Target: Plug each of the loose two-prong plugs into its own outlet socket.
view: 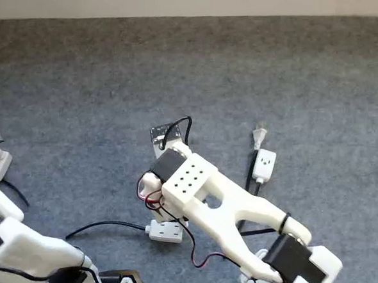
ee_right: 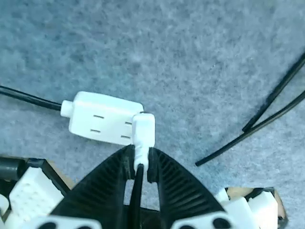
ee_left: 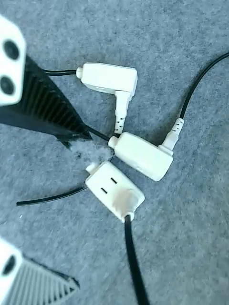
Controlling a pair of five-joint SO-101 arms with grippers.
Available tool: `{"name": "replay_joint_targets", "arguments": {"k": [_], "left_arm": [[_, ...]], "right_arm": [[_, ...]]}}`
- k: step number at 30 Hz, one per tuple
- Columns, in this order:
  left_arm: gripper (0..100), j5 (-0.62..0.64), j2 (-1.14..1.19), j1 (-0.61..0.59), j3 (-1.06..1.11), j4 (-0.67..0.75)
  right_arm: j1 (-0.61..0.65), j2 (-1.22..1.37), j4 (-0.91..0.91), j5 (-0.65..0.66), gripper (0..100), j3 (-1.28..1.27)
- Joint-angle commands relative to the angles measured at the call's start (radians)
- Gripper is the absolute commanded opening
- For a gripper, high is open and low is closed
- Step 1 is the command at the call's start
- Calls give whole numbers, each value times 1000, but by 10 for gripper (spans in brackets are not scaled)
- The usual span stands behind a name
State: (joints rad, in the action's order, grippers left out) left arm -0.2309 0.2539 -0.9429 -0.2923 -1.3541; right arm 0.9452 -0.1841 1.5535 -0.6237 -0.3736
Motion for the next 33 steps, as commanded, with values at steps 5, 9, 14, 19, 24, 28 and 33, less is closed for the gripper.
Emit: {"name": "replay_joint_targets", "arguments": {"k": [5, 9, 14, 19, 24, 28, 33], "left_arm": [[411, -11, 102, -5, -142, -9], [411, -11, 102, -5, -142, -6], [411, -11, 102, -8, -143, -2], [411, -11, 104, 1, -142, -8], [354, -209, 101, 113, -142, -130], [292, -239, 101, 182, -142, -209], [292, -204, 110, 206, -140, -207]], "right_arm": [[1, -294, -122, -12, 6, -171], [1, -289, -122, -12, 9, -228], [5, -252, -85, -12, 9, -185], [64, -239, -82, -12, 9, -168], [27, -239, -67, -12, 9, -162], [8, -240, -62, -12, 9, -162], [70, -229, -61, -14, 9, -111]]}}
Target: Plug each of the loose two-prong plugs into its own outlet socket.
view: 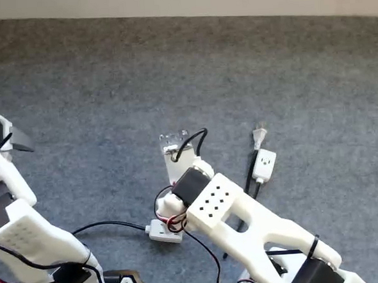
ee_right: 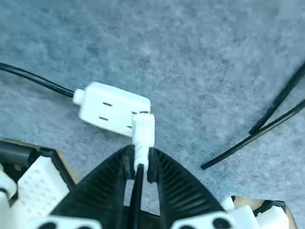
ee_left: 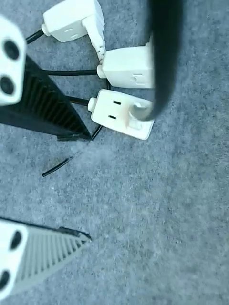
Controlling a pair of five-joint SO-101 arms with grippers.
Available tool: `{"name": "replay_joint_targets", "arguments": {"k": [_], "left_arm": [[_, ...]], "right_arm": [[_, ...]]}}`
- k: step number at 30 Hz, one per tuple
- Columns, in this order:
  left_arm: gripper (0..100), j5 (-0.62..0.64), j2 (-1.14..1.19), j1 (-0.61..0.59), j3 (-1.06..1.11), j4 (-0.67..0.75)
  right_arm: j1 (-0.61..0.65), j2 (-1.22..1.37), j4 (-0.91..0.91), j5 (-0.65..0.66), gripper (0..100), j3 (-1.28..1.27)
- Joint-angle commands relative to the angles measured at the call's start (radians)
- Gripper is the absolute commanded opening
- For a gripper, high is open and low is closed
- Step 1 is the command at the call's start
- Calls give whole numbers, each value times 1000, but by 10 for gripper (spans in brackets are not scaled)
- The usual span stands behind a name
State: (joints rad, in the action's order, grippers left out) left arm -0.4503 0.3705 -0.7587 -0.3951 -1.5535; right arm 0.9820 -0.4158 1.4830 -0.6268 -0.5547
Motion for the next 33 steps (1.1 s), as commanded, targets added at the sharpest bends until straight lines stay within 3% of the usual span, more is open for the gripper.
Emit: {"name": "replay_joint_targets", "arguments": {"k": [1, 17, 26, 33], "left_arm": [[292, 15, -7, 22, -38, -8], [289, 12, -15, -2, -39, -8], [289, 11, -15, -47, -39, 41], [289, 11, -13, -44, -39, 41]], "right_arm": [[45, 2, 10, -12, 9, 76], [65, 76, -76, -11, 9, -7], [54, 147, -21, -17, 8, 27], [-51, 147, -7, -15, 7, 22]]}}
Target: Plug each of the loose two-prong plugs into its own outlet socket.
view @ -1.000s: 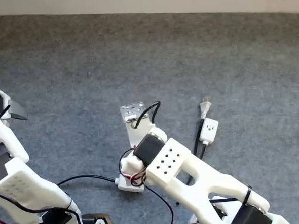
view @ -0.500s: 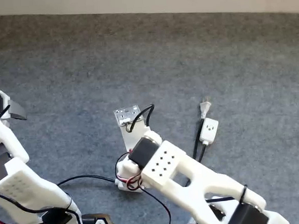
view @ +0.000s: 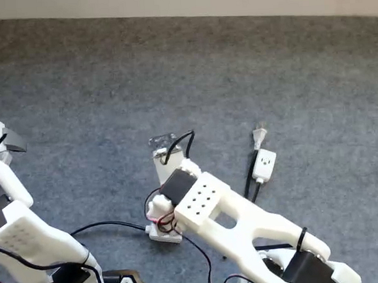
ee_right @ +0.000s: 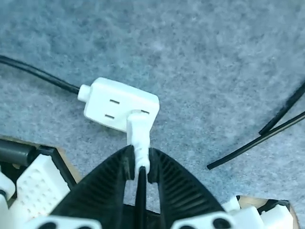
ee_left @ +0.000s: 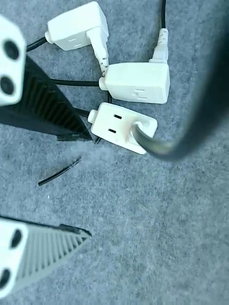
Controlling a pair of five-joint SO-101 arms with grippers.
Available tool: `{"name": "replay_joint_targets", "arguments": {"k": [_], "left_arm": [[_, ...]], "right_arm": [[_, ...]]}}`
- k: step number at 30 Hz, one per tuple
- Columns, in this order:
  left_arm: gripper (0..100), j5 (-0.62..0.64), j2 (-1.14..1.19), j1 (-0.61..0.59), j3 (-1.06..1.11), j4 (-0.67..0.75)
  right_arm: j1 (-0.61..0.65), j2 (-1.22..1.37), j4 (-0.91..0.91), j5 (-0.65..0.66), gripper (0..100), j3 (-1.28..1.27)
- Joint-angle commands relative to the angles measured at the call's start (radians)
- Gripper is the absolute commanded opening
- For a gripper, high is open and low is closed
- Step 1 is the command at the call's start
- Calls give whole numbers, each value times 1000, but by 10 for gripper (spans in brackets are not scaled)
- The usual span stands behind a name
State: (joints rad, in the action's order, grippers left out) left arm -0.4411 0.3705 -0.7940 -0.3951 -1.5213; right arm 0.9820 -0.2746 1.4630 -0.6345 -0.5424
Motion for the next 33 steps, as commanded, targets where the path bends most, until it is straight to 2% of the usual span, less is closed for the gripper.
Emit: {"name": "replay_joint_targets", "arguments": {"k": [1, 16, 28, 33], "left_arm": [[289, 2, -13, -7, -39, 9], [288, 3, -15, -8, -41, 9], [288, 6, -15, -12, -41, 9], [288, 6, -15, -12, -41, 9]], "right_arm": [[-54, 7, 13, -9, 7, 8], [-53, 16, -5, -9, 5, 4], [-53, 16, -93, -3, 5, -142], [-96, 16, -91, -3, 5, -142]]}}
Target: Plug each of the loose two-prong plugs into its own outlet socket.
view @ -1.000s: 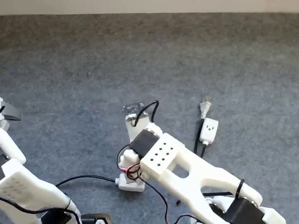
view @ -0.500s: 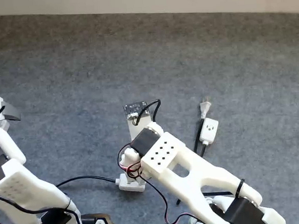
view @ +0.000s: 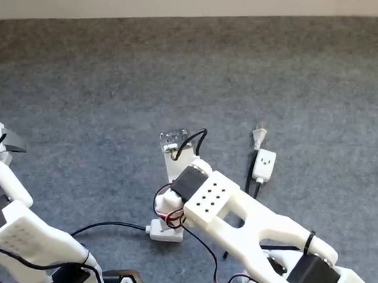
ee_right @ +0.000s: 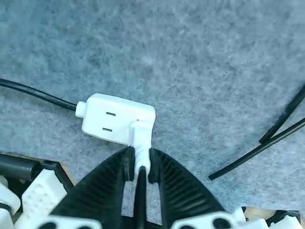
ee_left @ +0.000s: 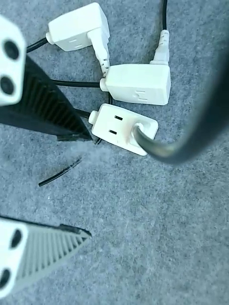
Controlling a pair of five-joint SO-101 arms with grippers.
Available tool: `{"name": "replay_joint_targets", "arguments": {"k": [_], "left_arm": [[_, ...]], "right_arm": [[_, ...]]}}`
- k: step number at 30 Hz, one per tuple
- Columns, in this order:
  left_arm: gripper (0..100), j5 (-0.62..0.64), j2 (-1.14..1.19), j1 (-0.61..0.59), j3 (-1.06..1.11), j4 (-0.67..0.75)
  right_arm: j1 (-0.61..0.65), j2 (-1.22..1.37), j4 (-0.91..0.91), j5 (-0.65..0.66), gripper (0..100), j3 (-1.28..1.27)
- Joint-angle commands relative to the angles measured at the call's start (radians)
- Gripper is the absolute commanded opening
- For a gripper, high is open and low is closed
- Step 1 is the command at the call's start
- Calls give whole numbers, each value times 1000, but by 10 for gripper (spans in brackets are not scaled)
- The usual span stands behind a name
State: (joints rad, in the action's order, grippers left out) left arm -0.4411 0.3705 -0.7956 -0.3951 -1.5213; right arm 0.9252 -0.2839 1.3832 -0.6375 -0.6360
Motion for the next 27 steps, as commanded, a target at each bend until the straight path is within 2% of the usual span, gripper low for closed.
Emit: {"name": "replay_joint_targets", "arguments": {"k": [1, 5, 14, 18, 24, 27], "left_arm": [[288, 6, -15, -10, -41, 9], [288, 6, -15, -7, -41, 9], [288, 6, -15, -10, -41, 11], [288, 6, -15, -7, -41, 11], [288, 5, -15, -5, -41, 11], [291, 3, -15, -5, -41, 8]], "right_arm": [[-50, 27, -12, 0, 5, -48], [-56, 27, -12, 2, 5, -48], [90, 28, 45, 66, 5, -22], [85, 54, 45, 68, 5, -18], [74, 251, 44, 74, 5, 27], [38, 277, 44, 143, 10, 91]]}}
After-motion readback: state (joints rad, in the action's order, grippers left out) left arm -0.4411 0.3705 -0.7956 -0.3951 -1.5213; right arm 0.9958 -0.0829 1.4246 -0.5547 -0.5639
